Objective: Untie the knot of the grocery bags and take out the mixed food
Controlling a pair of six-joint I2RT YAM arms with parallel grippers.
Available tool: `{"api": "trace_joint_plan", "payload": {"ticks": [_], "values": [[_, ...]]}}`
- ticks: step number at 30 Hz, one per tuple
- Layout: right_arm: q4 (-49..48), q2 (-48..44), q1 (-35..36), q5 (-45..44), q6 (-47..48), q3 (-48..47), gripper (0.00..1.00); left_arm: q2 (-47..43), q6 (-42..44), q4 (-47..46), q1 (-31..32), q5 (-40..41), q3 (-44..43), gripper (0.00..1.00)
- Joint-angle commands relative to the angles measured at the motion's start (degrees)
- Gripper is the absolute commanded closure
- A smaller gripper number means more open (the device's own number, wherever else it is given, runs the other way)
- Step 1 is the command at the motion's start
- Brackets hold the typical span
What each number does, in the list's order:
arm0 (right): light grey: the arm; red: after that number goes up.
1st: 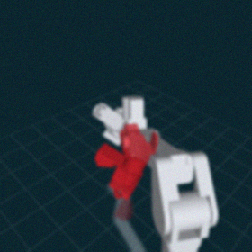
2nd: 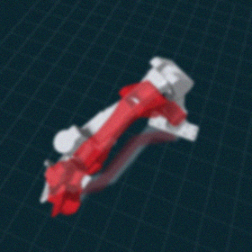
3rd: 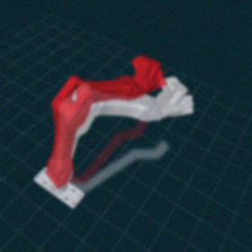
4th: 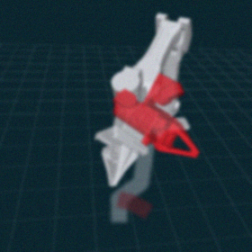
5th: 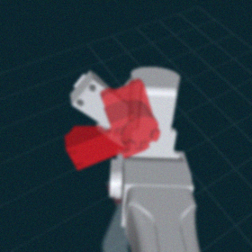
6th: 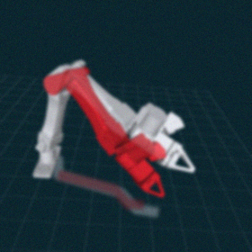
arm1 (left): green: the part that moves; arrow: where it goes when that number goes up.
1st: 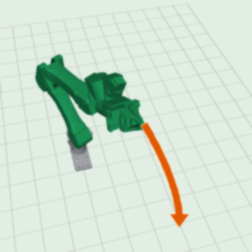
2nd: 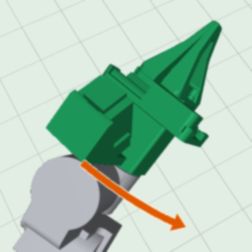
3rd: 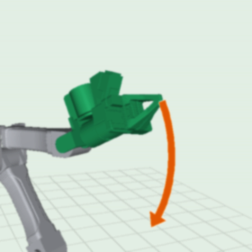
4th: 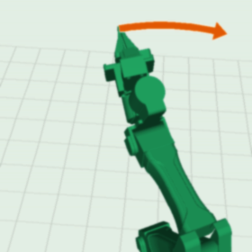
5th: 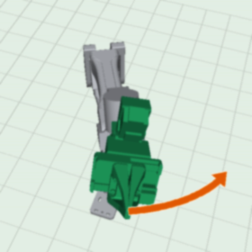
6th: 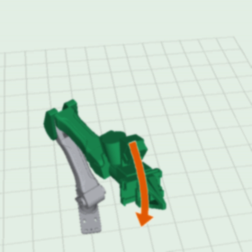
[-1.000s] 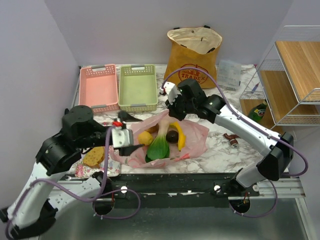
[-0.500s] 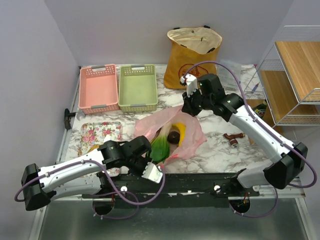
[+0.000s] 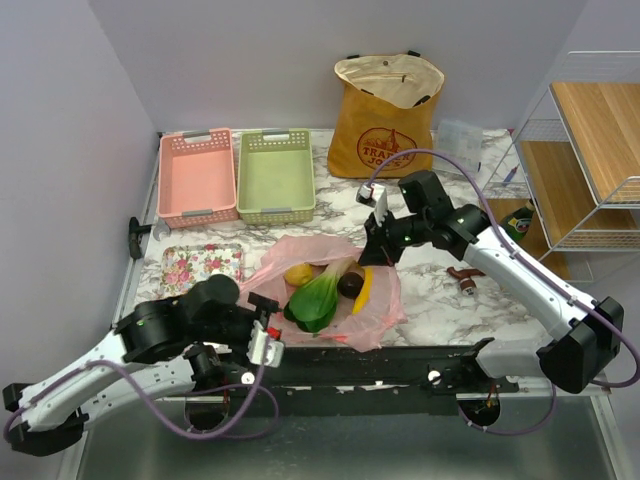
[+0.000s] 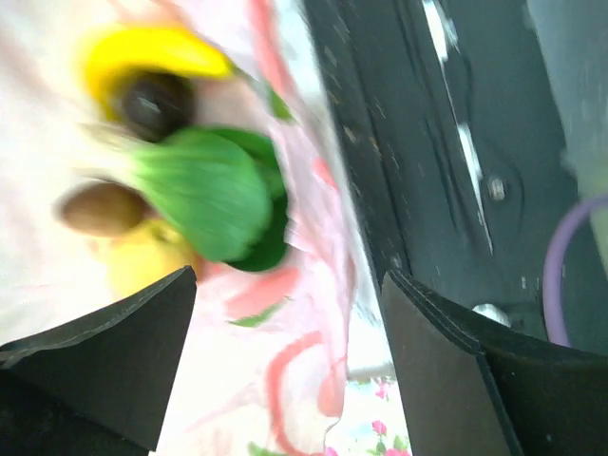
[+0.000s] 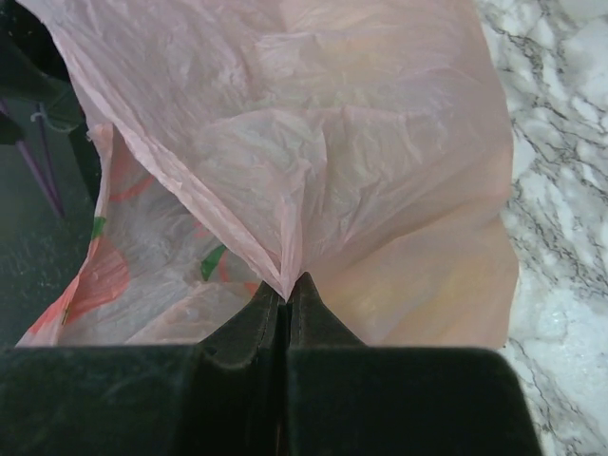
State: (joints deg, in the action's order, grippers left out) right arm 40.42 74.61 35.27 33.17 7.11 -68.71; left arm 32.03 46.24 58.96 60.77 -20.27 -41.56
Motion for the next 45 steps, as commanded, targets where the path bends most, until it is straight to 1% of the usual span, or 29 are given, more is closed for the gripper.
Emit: {"api": "trace_joint_plan", "payload": {"ticks": [1, 2, 3, 4, 5, 7, 9, 13, 15, 17, 19, 22, 24, 26, 30, 31, 33, 35, 37, 38, 39, 40, 42, 43, 44, 45], "values": [[-0.1, 0.1, 1.1, 5.0, 1.3, 1.3, 0.99, -4.6, -17.7, -8.4, -0.6, -0.9, -7.9, 0.19], [-0.5, 0.5, 1.3, 4.9, 1.3, 1.4, 0.99, -3.9, -19.0, -10.1, -0.6, 0.3, -8.2, 0.23], [-1.0, 0.8, 1.6, 4.9, 1.3, 1.5, 0.99, -2.8, -20.0, -12.2, -0.6, 1.7, -8.5, 0.29], [-1.5, 1.3, 1.8, 4.9, 1.2, 1.3, 0.99, -0.7, -20.8, -14.3, -0.6, 3.5, -8.6, 0.38], [-2.1, 1.6, 2.1, 4.7, 0.6, 1.3, 0.99, 1.1, -21.4, -16.1, -0.6, 4.5, -8.8, 0.45], [-3.8, 2.5, 2.1, 3.5, -1.9, 1.1, 0.99, 5.4, -20.5, -18.6, -0.3, 3.7, -9.2, 0.54], [-5.2, 3.2, 2.1, 2.5, -4.2, 1.0, 1.00, 9.7, -20.2, -20.3, 0.8, 3.6, -9.7, 0.57], [-7.6, 3.6, 2.1, 0.0, -7.8, 1.1, 0.99, 18.6, -21.3, -27.1, 1.5, 7.6, -7.9, 0.62], [-8.0, 3.5, 2.0, -1.0, -9.3, 1.0, 0.99, 22.1, -21.7, -32.4, 1.5, 11.7, -5.4, 0.60], [-7.9, 3.0, 2.0, -1.4, -9.4, 1.0, 0.99, 25.7, -22.9, -36.8, 1.4, 15.6, -3.4, 0.52], [-7.7, 2.4, 2.0, -1.8, -9.4, 1.3, 0.99, 28.7, -24.0, -40.6, 1.3, 18.6, -1.8, 0.49], [-7.6, 1.6, 2.0, -2.1, -9.3, 2.0, 0.99, 32.3, -24.8, -43.8, 1.3, 19.8, 0.4, 0.44], [-7.6, 1.3, 2.0, -2.2, -9.3, 2.7, 0.99, 34.7, -24.5, -46.6, 1.2, 22.6, 2.2, 0.39], [-7.7, 1.2, 2.0, -2.1, -9.2, 3.1, 0.99, 36.8, -24.4, -49.1, 0.6, 23.6, 4.1, 0.35], [-7.3, 1.1, 2.0, -2.0, -8.5, 3.3, 0.99, 40.9, -24.6, -51.6, -2.0, 25.0, 6.2, 0.30], [-7.3, 1.1, 2.0, -2.1, -8.5, 3.4, 0.99, 42.1, -24.6, -50.9, -2.1, 26.3, 5.9, 0.29], [-7.3, 1.1, 2.0, -2.1, -8.5, 3.6, 0.99, 43.9, -24.8, -50.5, -2.9, 26.4, 5.9, 0.26], [-7.5, 1.4, 2.0, -2.0, -8.6, 3.8, 0.99, 45.2, -24.6, -50.3, -3.2, 26.6, 6.1, 0.26], [-7.7, 1.7, 2.0, -2.4, -8.6, 3.7, 0.99, 45.2, -24.5, -49.2, -3.5, 25.8, 5.8, 0.32], [-7.8, 1.8, 2.0, -2.8, -8.4, 3.6, 0.99, 44.8, -24.5, -48.4, -3.4, 25.3, 5.3, 0.39], [-7.8, 1.9, 2.0, -3.3, -8.3, 3.5, 0.99, 43.9, -24.3, -47.3, -3.5, 24.3, 4.9, 0.47], [-7.8, 2.0, 2.0, -3.8, -8.3, 3.5, 0.99, 42.5, -23.9, -46.4, -3.5, 23.4, 4.5, 0.57], [-7.8, 2.1, 2.0, -4.2, -8.3, 3.4, 0.99, 39.1, -23.5, -45.1, -3.5, 22.6, 3.8, 0.82], [-7.8, 2.2, 2.0, -4.3, -8.3, 3.4, 0.99, 37.2, -23.2, -44.1, -3.5, 22.5, 3.1, 0.92], [-7.9, 2.3, 2.0, -4.5, -8.3, 3.4, 0.99, 35.9, -23.1, -42.8, -3.5, 22.3, 2.0, 1.00], [-7.9, 2.3, 1.9, -4.6, -8.3, 3.4, 0.99, 34.3, -23.2, -42.0, -3.5, 22.1, 1.2, 1.00]]}}
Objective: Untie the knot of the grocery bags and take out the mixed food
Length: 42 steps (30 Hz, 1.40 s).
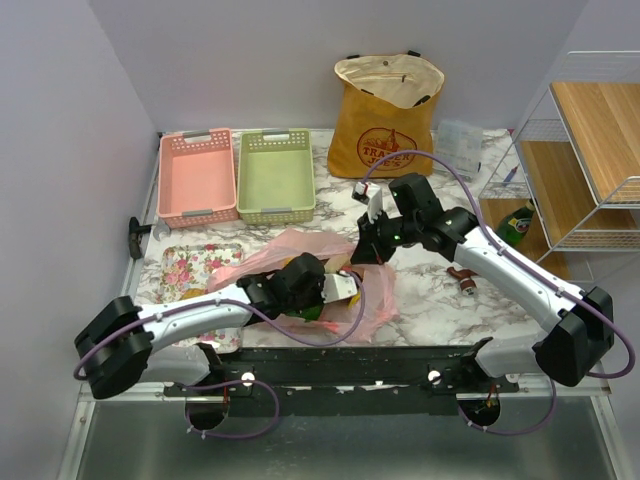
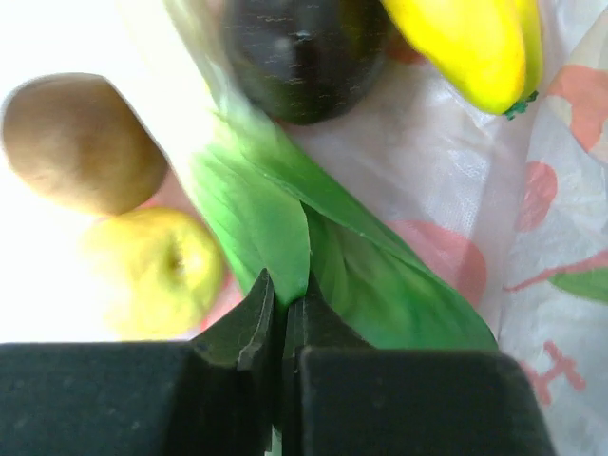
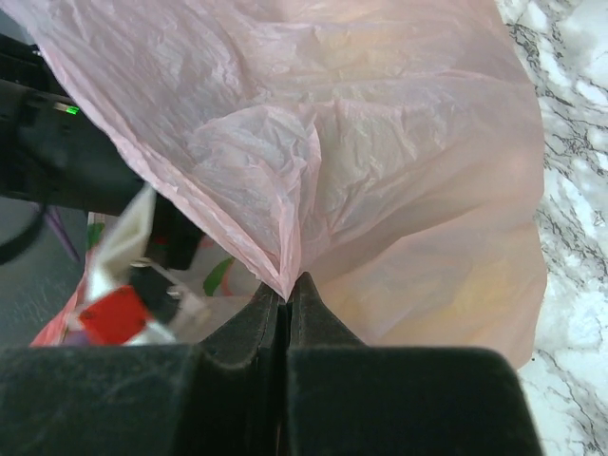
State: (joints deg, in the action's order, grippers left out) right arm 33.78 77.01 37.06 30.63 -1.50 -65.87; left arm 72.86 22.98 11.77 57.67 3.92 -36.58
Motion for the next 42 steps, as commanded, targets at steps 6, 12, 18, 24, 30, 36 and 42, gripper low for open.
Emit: {"api": "trace_joint_plan", "payload": {"ticks": [6, 12, 18, 24, 30, 36, 42], "values": [[-1.4, -0.1, 0.1, -2.8, 0.4, 0.3, 0.99, -14.2, 2.0, 11.6, -0.3, -11.0, -8.7, 1.00], [-1.6, 0.1, 0.1, -4.0, 0.4, -0.4, 0.99, -12.7, 10.3, 30.3, -0.3, -18.2, -20.8, 1.00], [-1.5, -0.5, 0.0, -5.1, 0.5, -0.5, 0.99, -9.8, 13.2, 54.4, -0.4, -19.8, -35.5, 1.00], [-0.8, -1.3, 0.1, -5.3, 0.9, 0.0, 0.99, -12.6, 15.2, 67.0, -0.5, -16.7, -41.8, 1.00], [-0.2, -2.9, 0.0, -5.1, 0.9, 2.2, 0.99, -24.9, 12.6, 62.1, -3.2, -19.5, -42.8, 1.00], [0.6, -3.8, 0.0, -5.9, 4.3, 3.7, 0.99, -29.7, 3.7, 48.8, -9.0, -21.7, -46.3, 1.00], [1.1, -3.7, 0.0, -4.0, 3.7, 4.3, 0.99, -19.9, -9.8, 40.7, -22.8, -21.0, -58.7, 1.00]]}}
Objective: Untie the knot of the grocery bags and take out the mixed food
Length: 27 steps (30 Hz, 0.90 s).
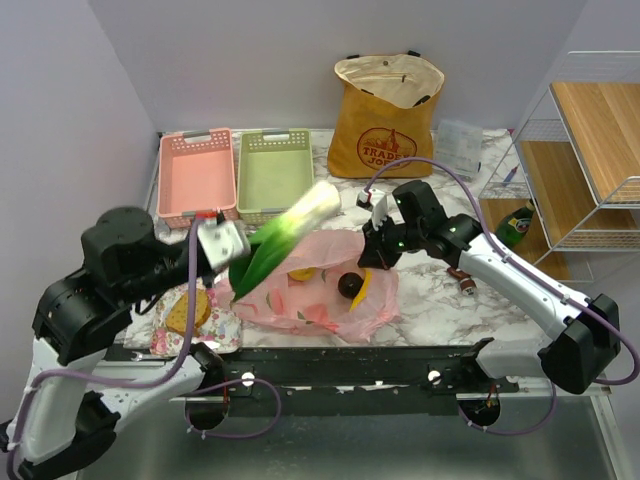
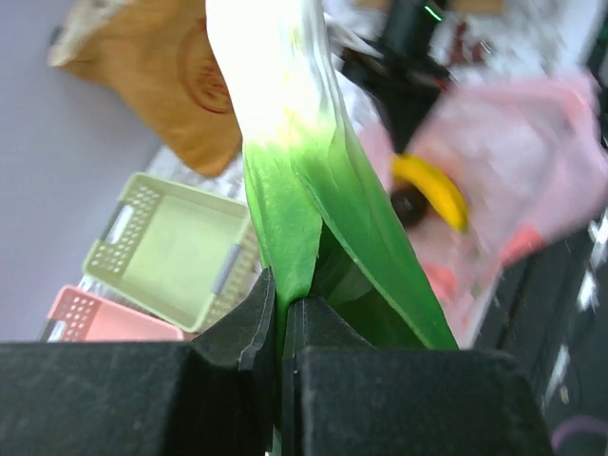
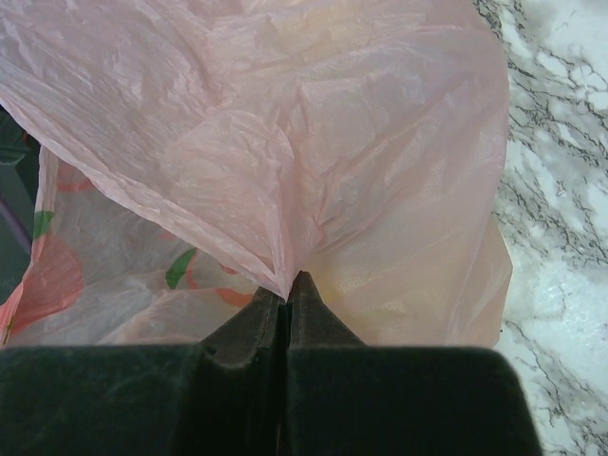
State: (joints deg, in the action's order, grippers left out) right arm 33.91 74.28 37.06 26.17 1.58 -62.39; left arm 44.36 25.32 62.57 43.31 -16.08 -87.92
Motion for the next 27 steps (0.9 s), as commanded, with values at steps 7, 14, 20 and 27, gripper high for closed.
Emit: {"api": "trace_joint_plan", "payload": {"ticks": [7, 14, 20, 27], "values": [[-0.4, -0.3, 0.0, 0.6, 0.4, -0.1, 0.99, 20.9, -16.5, -12.3, -31.9, 0.5, -11.4, 1.00], [-0.8, 0.4, 0.0, 0.0, 0.8, -0.9, 0.99, 34.5, -7.1, -20.6, -50.7, -6.4, -8.1, 1.00], [0.4, -0.1, 0.0, -0.5, 0.9, -0.6, 0.99, 50.0, -4.8, -24.7, -57.6, -7.0, -15.1, 1.00], [0.7, -0.3, -0.1, -1.5, 1.5, 0.3, 0.99, 64.2, -5.8, -25.6, -57.5, -8.4, -25.5, 1.00]]}}
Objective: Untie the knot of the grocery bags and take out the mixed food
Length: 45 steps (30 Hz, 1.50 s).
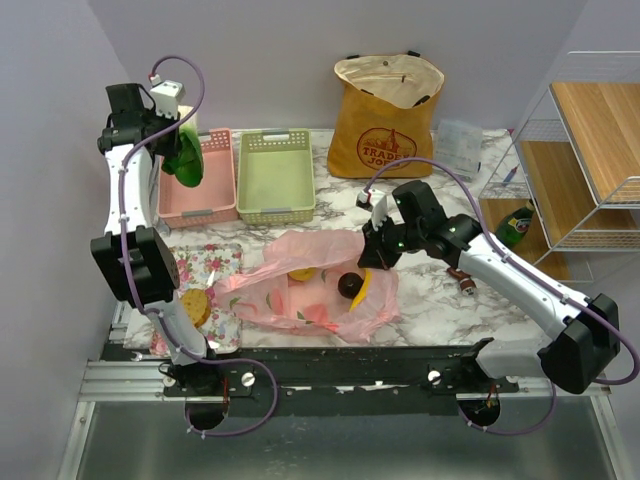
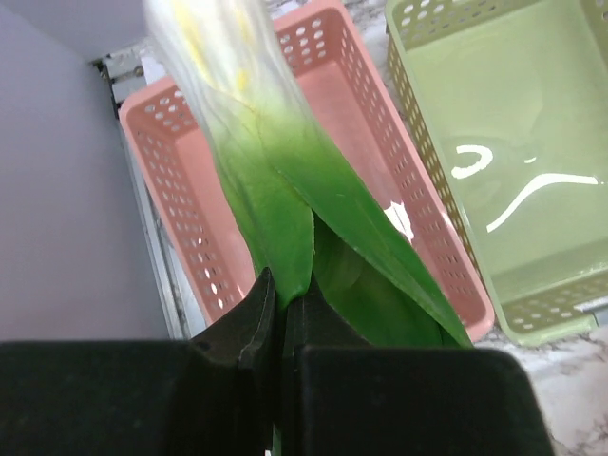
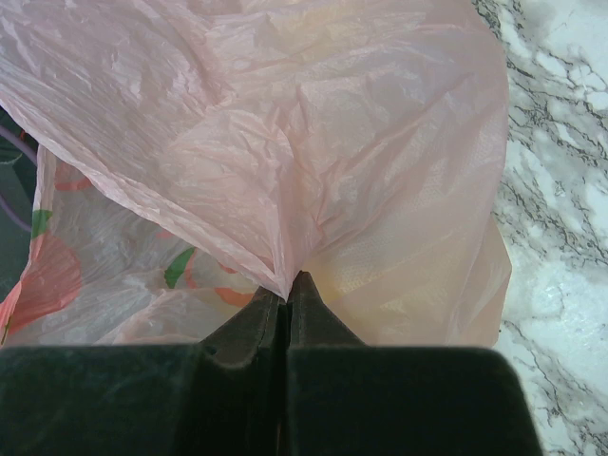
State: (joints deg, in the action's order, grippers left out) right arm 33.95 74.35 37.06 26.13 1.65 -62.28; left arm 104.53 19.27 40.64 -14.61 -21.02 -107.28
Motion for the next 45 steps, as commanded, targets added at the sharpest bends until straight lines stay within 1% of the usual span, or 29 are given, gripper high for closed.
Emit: {"api": "trace_joint_plan", "payload": {"ticks": [1, 4, 9, 16, 17, 18, 21, 22, 23, 24, 27, 28, 29, 30, 31, 32, 33, 35, 36, 38, 41, 43, 44, 45], "values": [[0.6, -0.2, -0.1, -1.4, 1.9, 0.1, 0.99, 5.4, 0.8, -3.9, 0.7, -3.3, -6.7, 1.00], [0.7, 0.7, -0.1, -1.7, 2.5, -0.3, 0.99, 9.6, 1.7, -5.9, 1.2, -1.3, -7.2, 1.00], [1.4, 1.3, -0.1, -2.2, 2.8, -1.0, 0.99, 15.5, 0.6, -6.6, 1.3, -0.2, -8.6, 1.00], [1.8, 2.2, -0.1, -2.4, 3.9, -0.5, 0.99, 18.1, 3.4, -8.5, 3.0, 0.8, -3.9, 0.99], [1.8, 2.4, -0.1, -2.3, 3.9, -0.4, 0.99, 18.1, 3.9, -8.8, 3.4, 1.2, -3.0, 0.93], [1.8, 2.5, -0.1, -2.2, 3.9, -0.5, 0.99, 18.2, 4.3, -8.7, 3.7, 1.7, -2.6, 0.82], [1.8, 2.9, -0.2, -2.3, 4.1, -1.2, 0.99, 17.7, 3.9, -7.5, 3.8, 1.6, -2.4, 0.65], [1.9, 3.0, -0.1, -2.4, 4.3, -1.3, 0.99, 16.8, 3.8, -7.3, 3.8, 1.6, -1.7, 0.63], [1.8, 3.1, -0.2, -2.4, 4.4, -1.5, 0.99, 15.9, 3.8, -7.0, 3.6, 1.0, -0.8, 0.64], [1.8, 3.1, -0.1, -2.3, 4.6, -1.5, 0.99, 14.3, 4.0, -7.1, 3.5, 0.5, 1.0, 0.67], [1.6, 3.0, -0.1, -2.2, 4.8, -1.5, 0.99, 8.6, 5.5, -9.6, 3.3, -0.1, 8.0, 0.88], [1.5, 2.9, -0.2, -2.1, 4.8, -1.4, 0.99, 6.3, 5.9, -10.6, 3.1, -0.4, 10.3, 0.93], [1.4, 2.7, -0.1, -2.0, 4.8, -1.2, 0.99, 4.6, 6.2, -11.1, 3.0, -0.8, 11.5, 0.97], [1.2, 2.6, -0.1, -1.9, 4.6, -1.0, 0.99, 3.7, 6.4, -11.0, 3.0, -1.2, 12.0, 0.97], [1.2, 2.4, -0.1, -1.8, 4.4, -0.8, 0.99, 3.3, 6.4, -10.2, 2.9, -1.3, 11.9, 0.94], [1.1, 2.2, -0.2, -1.6, 4.3, -0.6, 0.99, 3.1, 6.1, -9.3, 3.0, -1.1, 11.0, 0.83], [1.1, 2.1, -0.2, -1.5, 4.2, -0.4, 0.99, 3.3, 5.5, -8.3, 3.0, -0.6, 10.0, 0.61], [1.1, 1.9, -0.1, -1.3, 4.2, -0.4, 0.99, 3.1, 4.1, -6.7, 3.0, 0.6, 8.4, 0.33], [1.0, 1.6, -0.1, -1.3, 4.0, -0.4, 0.99, 2.3, 3.5, -6.9, 2.9, 0.9, 8.6, 0.17], [1.1, 1.3, -0.1, -1.2, 4.0, -0.4, 0.99, -1.4, 2.7, -8.1, 2.6, -0.2, 10.2, 0.02], [0.7, 0.8, -0.1, -0.5, 3.7, 0.0, 0.99, -10.8, 1.5, -10.0, 2.5, -5.1, 14.9, 0.02], [0.4, 0.3, -0.1, -0.2, 3.5, 0.3, 0.99, -20.0, 0.4, -13.7, 2.6, -12.6, 21.0, 0.03], [0.2, 0.2, -0.1, 0.0, 3.3, 0.5, 0.99, -25.2, 1.4, -14.9, 3.0, -17.6, 24.4, 0.05], [0.1, 0.1, -0.1, 0.3, 3.3, 0.6, 0.99, -29.4, 3.2, -14.8, 4.3, -20.1, 26.9, 0.05]]}}
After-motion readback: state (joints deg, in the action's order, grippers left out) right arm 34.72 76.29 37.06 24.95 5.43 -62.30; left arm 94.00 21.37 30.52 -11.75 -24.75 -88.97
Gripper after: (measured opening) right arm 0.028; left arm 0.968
